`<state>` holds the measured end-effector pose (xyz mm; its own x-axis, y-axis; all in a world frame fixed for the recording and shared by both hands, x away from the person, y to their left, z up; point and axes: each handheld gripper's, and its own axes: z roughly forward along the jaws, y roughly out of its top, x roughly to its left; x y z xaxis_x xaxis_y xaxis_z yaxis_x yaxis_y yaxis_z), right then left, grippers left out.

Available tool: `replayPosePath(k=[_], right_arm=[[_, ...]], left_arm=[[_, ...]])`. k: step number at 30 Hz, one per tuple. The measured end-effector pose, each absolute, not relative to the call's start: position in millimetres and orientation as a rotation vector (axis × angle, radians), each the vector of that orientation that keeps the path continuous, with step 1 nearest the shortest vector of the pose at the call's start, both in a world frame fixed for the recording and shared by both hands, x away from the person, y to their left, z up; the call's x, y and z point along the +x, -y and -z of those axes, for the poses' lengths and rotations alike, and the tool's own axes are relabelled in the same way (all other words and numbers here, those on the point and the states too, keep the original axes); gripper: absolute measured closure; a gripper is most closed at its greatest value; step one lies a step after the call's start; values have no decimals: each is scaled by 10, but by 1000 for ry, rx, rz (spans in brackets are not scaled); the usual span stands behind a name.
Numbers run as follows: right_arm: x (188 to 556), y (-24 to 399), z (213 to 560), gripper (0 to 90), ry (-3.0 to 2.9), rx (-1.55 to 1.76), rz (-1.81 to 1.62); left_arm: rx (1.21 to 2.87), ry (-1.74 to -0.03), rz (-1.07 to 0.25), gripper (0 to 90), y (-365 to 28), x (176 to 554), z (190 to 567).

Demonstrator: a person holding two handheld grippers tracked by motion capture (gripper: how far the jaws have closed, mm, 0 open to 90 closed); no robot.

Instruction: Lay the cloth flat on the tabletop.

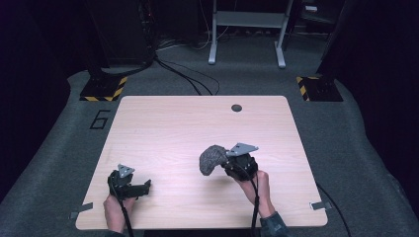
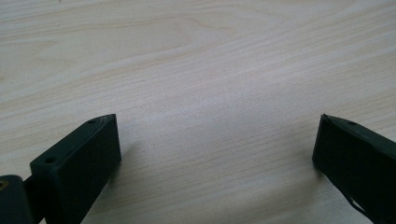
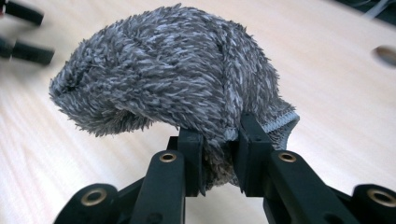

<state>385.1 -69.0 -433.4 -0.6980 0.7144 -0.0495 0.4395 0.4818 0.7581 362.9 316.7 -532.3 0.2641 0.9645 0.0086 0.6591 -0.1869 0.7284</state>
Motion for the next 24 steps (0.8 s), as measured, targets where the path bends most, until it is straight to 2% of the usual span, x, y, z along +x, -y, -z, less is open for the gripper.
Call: replayPosePath(k=[4, 6, 7, 8, 10, 11, 12, 17, 21, 24], right_arm=[[3770, 535, 4566, 725, -2434, 983, -1036], [3761, 414, 4765, 577, -2467, 973, -925], [3761, 414, 4765, 577, -2467, 973, -925], [3771, 394, 4847, 450, -2493, 983, -911], [3760, 427, 4843, 369, -2472, 1006, -935], [3760, 427, 4843, 369, -2472, 1006, -935], [3748, 490, 4791, 304, -2453, 1010, -971], [3679, 638, 4673, 243, -2415, 1024, -1040], [3640, 758, 4661, 245, -2400, 1039, -1062], [3622, 895, 4679, 252, -2382, 1075, -1065]], left_arm=[[1930, -1464, -639, 8, -3167, 3627, 5320], [1935, -1466, -625, 8, -3177, 3629, 5316], [1935, -1466, -625, 8, -3177, 3629, 5316], [1937, -1464, -624, 8, -3180, 3630, 5315], [1945, -1446, -622, 10, -3172, 3638, 5317], [1945, -1446, -622, 12, -3172, 3638, 5317], [1944, -1437, -626, 9, -3165, 3648, 5320], [1957, -1467, -628, 5, -3138, 3653, 5271], [1885, -1424, -613, 37, -3107, 3609, 5171], [1892, -1369, -620, 53, -2990, 3584, 5056]])
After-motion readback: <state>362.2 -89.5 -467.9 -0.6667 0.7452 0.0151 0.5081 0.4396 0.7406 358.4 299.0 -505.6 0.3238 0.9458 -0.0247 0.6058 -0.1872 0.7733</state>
